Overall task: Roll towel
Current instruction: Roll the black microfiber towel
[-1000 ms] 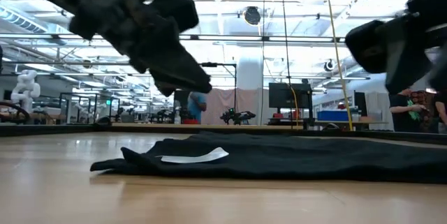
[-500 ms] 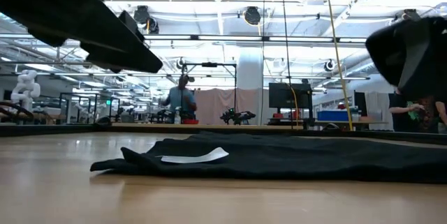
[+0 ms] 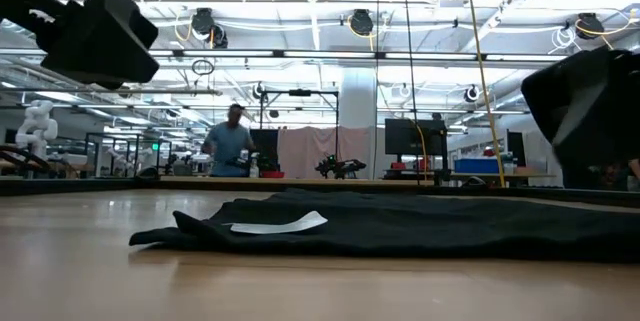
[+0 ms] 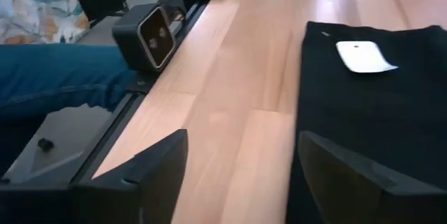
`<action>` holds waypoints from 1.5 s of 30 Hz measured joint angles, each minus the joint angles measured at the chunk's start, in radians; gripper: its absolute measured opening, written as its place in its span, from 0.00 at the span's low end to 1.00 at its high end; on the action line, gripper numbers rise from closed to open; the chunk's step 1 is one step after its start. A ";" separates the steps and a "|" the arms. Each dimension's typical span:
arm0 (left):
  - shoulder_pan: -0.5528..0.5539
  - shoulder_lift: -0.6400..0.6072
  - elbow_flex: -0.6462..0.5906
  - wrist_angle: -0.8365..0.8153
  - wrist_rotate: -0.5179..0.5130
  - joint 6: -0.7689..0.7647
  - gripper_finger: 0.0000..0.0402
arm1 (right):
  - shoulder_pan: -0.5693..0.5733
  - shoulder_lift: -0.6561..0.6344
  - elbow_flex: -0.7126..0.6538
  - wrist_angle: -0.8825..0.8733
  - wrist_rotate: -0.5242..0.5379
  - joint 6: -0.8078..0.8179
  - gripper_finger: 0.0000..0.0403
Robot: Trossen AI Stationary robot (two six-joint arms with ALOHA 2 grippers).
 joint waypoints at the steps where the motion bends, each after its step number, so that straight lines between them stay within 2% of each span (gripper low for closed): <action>1: -0.006 0.004 0.000 0.003 -0.013 0.000 0.69 | 0.000 0.000 0.000 0.000 0.004 0.000 0.70; 4: -0.031 0.027 0.000 0.028 -0.043 -0.001 0.69 | 0.004 0.000 0.000 -0.006 0.047 0.007 0.77; 7: -0.053 0.057 0.001 0.070 -0.082 0.009 0.71 | 0.010 0.000 0.000 -0.006 0.062 0.010 0.80; 14: -0.083 0.129 0.001 0.133 -0.149 0.026 0.86 | 0.013 0.000 0.000 -0.062 0.075 0.072 0.75; 18: -0.083 0.157 0.001 0.179 -0.154 0.032 0.92 | 0.013 0.000 0.000 -0.066 0.075 0.080 0.75; 27: -0.089 0.177 0.021 0.182 -0.153 0.086 0.89 | 0.010 0.017 0.000 -0.029 0.076 0.064 0.74; 35: -0.085 0.177 0.021 0.183 -0.149 0.066 0.89 | 0.011 0.049 0.000 0.045 0.077 0.021 0.75; 42: -0.060 0.177 0.022 0.172 -0.145 0.079 0.89 | 0.011 0.053 0.000 0.032 0.104 -0.028 0.84; 45: -0.061 0.177 0.022 0.169 -0.103 0.109 0.89 | 0.011 0.053 0.000 0.032 0.099 -0.025 0.85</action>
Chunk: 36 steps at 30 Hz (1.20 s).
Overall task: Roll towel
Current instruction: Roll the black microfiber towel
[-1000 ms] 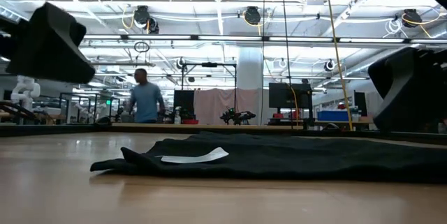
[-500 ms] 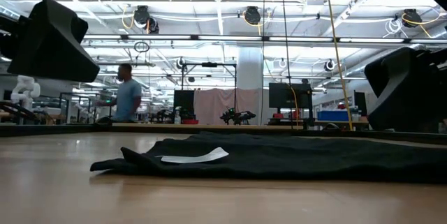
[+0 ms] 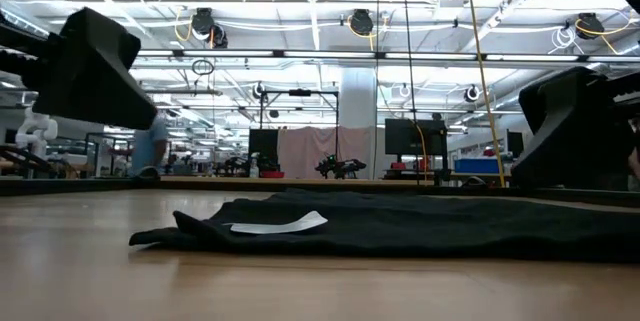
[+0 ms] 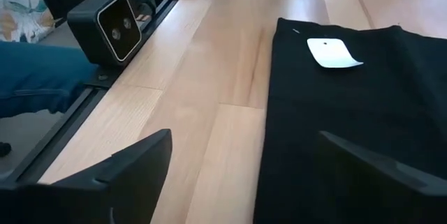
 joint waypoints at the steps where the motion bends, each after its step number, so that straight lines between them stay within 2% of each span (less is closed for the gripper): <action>1: -0.001 0.000 0.000 -0.001 0.011 0.015 0.89 | 0.003 0.000 0.000 -0.003 -0.001 0.000 0.86; 9: 0.006 0.000 0.001 -0.008 0.036 0.099 0.89 | 0.042 0.000 0.000 -0.043 -0.002 0.020 0.80; 13: 0.038 0.000 0.024 -0.025 0.040 0.151 0.89 | 0.065 0.000 0.000 -0.060 0.036 0.034 0.78; 17: 0.084 0.000 0.037 -0.079 0.114 0.159 0.89 | 0.074 0.000 0.000 -0.063 0.055 0.059 0.78; 20: 0.107 0.000 0.037 -0.122 0.134 0.183 0.88 | 0.074 0.000 0.000 -0.064 0.055 0.097 0.78; 24: 0.127 0.000 0.037 -0.125 0.175 0.278 0.79 | 0.074 0.000 0.000 -0.060 0.055 0.119 0.78; 30: 0.169 0.000 0.037 -0.132 0.233 0.318 0.65 | 0.074 0.000 0.000 -0.048 0.057 0.135 0.78; 36: 0.177 0.005 0.037 -0.122 0.240 0.311 0.62 | 0.074 0.000 0.000 -0.042 0.060 0.170 0.78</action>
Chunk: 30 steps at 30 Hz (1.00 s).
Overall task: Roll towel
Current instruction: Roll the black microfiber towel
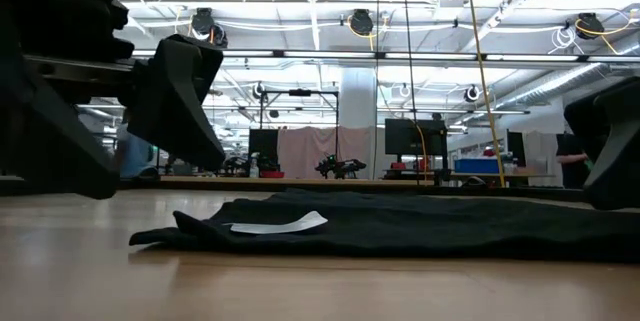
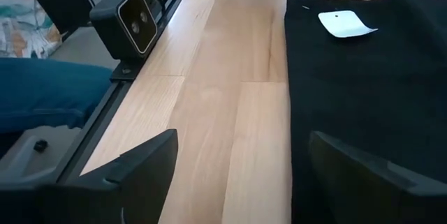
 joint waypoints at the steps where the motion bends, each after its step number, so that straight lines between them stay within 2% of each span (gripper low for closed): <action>1: 0.000 0.006 0.000 0.002 0.000 0.004 0.62 | 0.000 0.000 0.000 0.000 0.000 0.001 0.78; 15: -0.023 0.055 0.020 -0.008 -0.008 0.058 0.62 | 0.000 0.000 0.000 -0.033 -0.005 0.061 0.78; 21: -0.010 0.055 0.074 -0.097 -0.010 0.130 0.62 | 0.000 -0.001 0.000 -0.045 -0.005 0.073 0.78; 26: 0.046 0.053 0.100 -0.184 0.050 0.126 0.60 | 0.000 -0.001 0.000 -0.046 -0.005 0.073 0.78; 30: 0.101 0.056 0.100 -0.205 0.172 0.084 0.51 | -0.001 -0.001 0.000 -0.046 -0.001 0.090 0.78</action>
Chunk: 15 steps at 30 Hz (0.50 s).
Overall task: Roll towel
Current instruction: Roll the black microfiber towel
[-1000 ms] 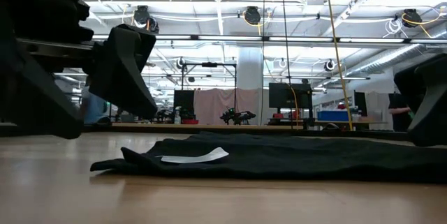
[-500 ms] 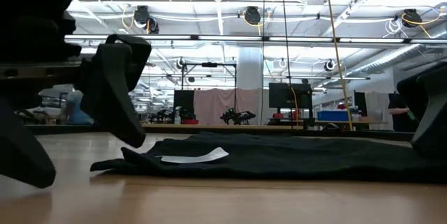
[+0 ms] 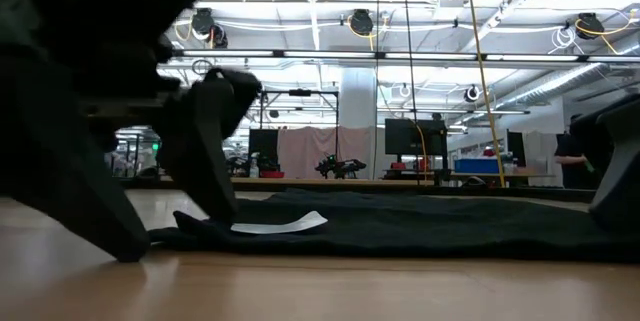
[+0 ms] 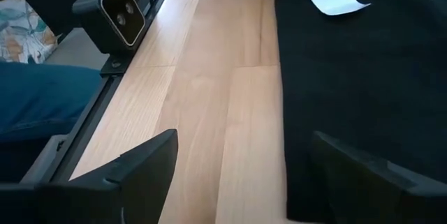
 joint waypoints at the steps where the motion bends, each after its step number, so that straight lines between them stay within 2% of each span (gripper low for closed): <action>1: 0.013 0.004 0.000 -0.001 0.025 -0.020 0.48 | 0.000 0.000 0.000 0.000 0.001 0.006 0.78; 5: 0.053 0.006 0.000 -0.022 0.099 -0.083 0.32 | 0.000 0.000 0.000 0.000 -0.001 0.035 0.78; 10: 0.061 0.007 0.000 -0.044 0.101 -0.107 0.07 | 0.000 -0.001 0.000 0.000 -0.040 0.086 0.78; 12: 0.061 0.007 0.000 -0.046 0.100 -0.134 0.03 | 0.000 -0.002 0.000 -0.001 -0.065 0.098 0.78; 15: 0.061 0.008 -0.001 -0.047 0.099 -0.163 0.04 | 0.001 -0.003 0.000 -0.009 -0.093 0.102 0.78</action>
